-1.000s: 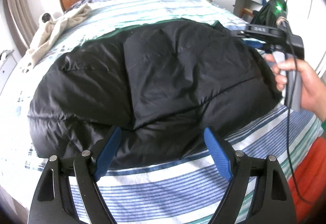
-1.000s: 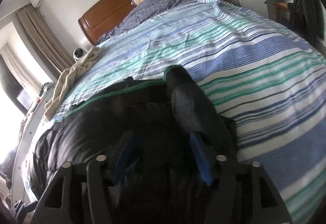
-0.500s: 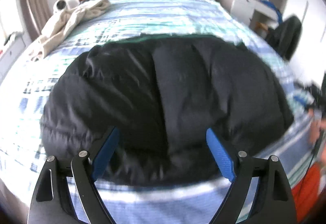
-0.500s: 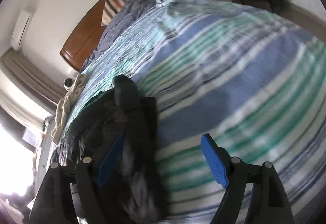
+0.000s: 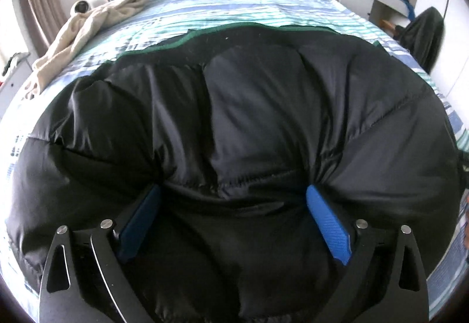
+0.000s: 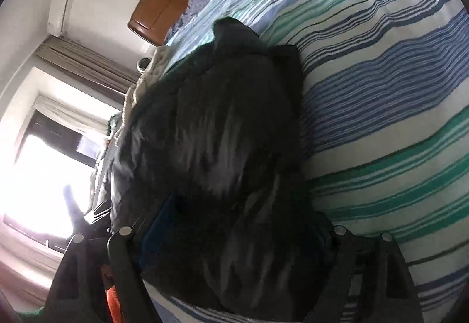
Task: Fold large clothes
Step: 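Release the hem with the right tool and smooth the fold with the left tool, then grasp the folded jacket bundle with the left tool and lift it off the bed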
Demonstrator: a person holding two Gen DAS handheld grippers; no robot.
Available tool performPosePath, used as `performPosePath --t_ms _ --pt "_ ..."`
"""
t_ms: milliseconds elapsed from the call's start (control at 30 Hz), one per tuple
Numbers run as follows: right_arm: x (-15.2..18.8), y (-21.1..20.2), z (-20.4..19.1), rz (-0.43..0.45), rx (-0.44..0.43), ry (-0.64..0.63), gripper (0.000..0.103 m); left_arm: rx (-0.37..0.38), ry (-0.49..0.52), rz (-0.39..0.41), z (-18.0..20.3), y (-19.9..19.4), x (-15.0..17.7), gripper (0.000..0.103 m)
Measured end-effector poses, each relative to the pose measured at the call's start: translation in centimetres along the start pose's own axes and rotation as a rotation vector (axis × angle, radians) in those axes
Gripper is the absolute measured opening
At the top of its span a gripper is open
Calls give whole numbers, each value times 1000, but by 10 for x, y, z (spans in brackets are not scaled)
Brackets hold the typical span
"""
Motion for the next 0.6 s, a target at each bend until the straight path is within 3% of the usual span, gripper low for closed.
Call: performPosePath --t_ms 133,167,233,267,333,367,500,567,600 --pt "-20 -4 20 112 -90 222 82 3 4 7 0 1 0 98" --pt "-24 2 22 97 -87 229 82 4 5 9 -1 1 0 98" --pt "-24 15 15 34 -24 157 74 4 6 10 0 0 1 99" --pt "-24 22 4 -8 -2 101 65 3 6 10 -2 1 0 99" --pt "-26 22 -7 -11 4 79 33 4 7 9 -1 1 1 99" --pt "-27 16 -16 14 -13 73 27 2 9 7 -2 2 0 99" --pt "-25 -16 -80 151 -68 -61 25 -17 22 1 1 2 0 100" --pt "-21 -27 -116 197 -79 -134 25 -22 31 -50 0 -3 -4 100" --pt "-19 -30 -135 215 -74 -184 25 -22 31 -77 -2 -6 -5 94"
Point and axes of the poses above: each gripper's, at about its wrist camera, not at the fingertips, and y roughly the way its jaws point, z to its right, x to its underside, the point moved 5 cm from there along y, roughly the way its jaws point, and after that the axes turned 3 degrees about -x, right-handed, at the moved point
